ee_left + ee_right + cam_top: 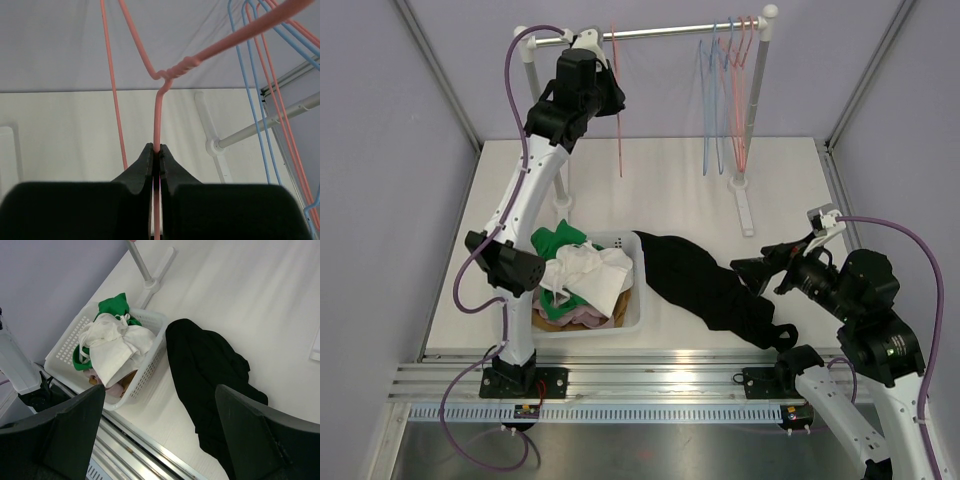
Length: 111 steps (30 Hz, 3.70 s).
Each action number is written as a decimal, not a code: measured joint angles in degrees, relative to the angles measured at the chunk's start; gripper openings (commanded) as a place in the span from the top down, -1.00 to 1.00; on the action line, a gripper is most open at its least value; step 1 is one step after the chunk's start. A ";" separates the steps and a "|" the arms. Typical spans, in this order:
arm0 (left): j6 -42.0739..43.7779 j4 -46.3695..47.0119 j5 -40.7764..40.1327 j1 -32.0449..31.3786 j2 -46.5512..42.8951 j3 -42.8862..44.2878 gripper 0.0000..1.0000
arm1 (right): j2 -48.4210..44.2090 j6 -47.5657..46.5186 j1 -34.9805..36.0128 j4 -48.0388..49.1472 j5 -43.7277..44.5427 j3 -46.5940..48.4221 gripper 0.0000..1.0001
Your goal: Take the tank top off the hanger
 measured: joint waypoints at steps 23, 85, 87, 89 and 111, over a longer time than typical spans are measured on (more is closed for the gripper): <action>-1.81 8.07 1.09 -2.36 -47.36 -47.54 -0.98 | 34.58 11.19 5.01 8.70 17.27 -7.96 -0.98; 0.44 -6.51 -29.33 3.08 -101.74 -91.08 -0.98 | 53.68 5.81 34.18 10.14 6.36 37.11 1.00; 0.44 -6.47 -29.18 3.54 -101.74 -91.08 -0.98 | 56.50 5.60 36.98 10.82 8.04 37.40 1.00; 0.46 -6.40 -29.07 3.91 -101.74 -91.08 -0.98 | 59.49 5.22 38.93 10.69 9.97 39.12 1.00; 0.44 -5.33 -28.65 4.35 -103.65 -91.65 -0.98 | 73.88 0.74 41.64 10.19 18.08 56.83 1.00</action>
